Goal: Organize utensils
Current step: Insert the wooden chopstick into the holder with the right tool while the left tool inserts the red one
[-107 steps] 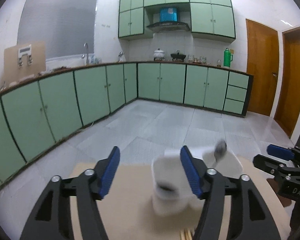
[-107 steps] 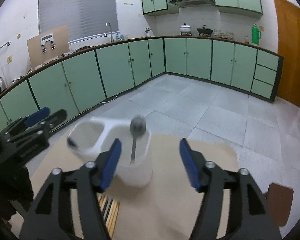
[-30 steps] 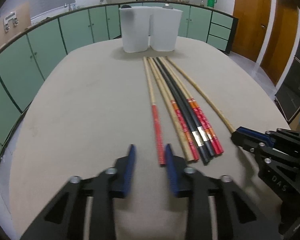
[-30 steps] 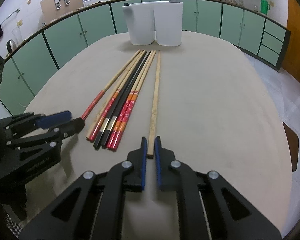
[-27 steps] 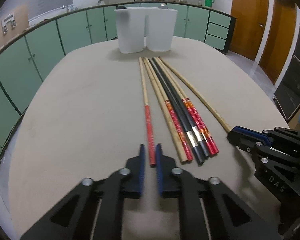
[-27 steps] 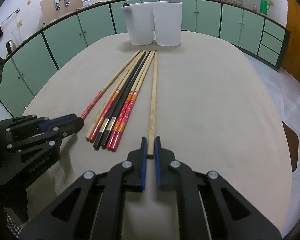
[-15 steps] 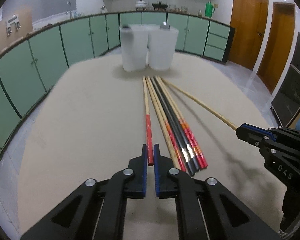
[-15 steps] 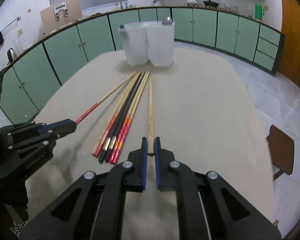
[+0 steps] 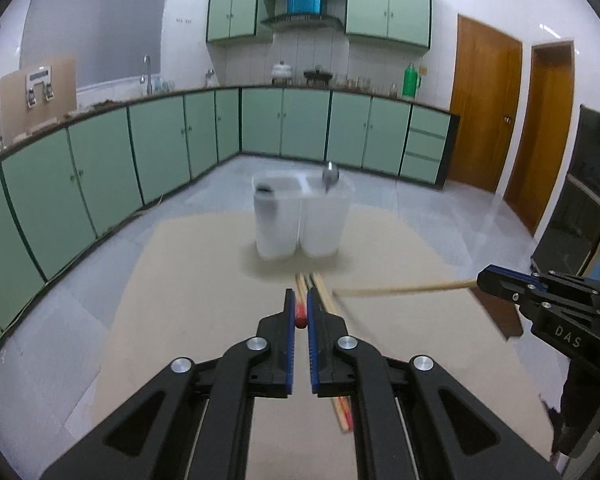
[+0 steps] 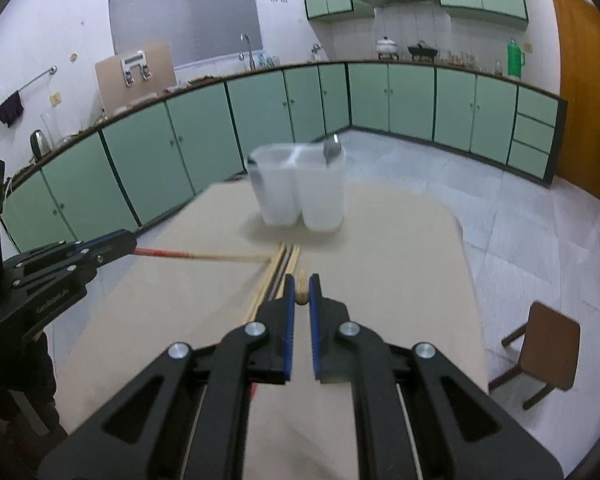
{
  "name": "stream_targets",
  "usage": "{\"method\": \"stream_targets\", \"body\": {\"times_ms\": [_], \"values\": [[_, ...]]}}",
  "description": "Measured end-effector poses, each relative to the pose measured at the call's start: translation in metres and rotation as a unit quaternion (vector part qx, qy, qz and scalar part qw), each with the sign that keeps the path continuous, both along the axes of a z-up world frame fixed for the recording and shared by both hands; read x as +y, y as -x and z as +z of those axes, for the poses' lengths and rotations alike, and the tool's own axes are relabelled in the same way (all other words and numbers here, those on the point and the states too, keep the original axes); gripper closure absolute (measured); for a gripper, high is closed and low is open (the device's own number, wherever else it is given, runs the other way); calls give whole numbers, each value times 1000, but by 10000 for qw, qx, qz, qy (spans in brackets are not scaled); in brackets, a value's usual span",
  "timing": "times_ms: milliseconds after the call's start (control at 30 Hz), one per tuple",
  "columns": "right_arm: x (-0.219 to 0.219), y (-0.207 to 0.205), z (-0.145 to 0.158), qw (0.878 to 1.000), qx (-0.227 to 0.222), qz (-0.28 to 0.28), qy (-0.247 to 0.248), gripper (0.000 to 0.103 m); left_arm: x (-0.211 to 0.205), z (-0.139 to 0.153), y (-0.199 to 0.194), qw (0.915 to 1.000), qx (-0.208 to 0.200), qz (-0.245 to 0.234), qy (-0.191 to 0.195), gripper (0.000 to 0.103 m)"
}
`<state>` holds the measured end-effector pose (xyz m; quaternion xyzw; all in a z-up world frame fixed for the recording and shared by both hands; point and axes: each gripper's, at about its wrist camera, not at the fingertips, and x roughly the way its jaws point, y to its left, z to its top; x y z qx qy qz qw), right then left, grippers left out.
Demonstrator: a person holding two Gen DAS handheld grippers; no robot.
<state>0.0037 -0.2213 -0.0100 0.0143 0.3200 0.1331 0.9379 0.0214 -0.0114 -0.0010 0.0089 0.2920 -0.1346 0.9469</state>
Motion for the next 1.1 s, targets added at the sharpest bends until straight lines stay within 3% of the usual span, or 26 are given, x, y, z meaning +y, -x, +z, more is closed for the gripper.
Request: {"method": "stream_targets", "body": {"times_ms": [233, 567, 800, 1100], "values": [[7, -26, 43, 9994, -195, 244, 164, 97, -2, 33, -22, 9994, -332, -124, 11, 97], [8, -54, 88, 9978, -360, 526, 171, 97, -1, 57, -38, 9984, -416, -299, 237, 97], [2, -75, 130, 9958, -779, 481, 85, 97, -7, 99, -59, 9948, -917, -361, 251, 97], [-6, -134, 166, 9941, -1056, 256, 10, 97, -21, 163, -123, 9864, -1570, -291, 388, 97]]}}
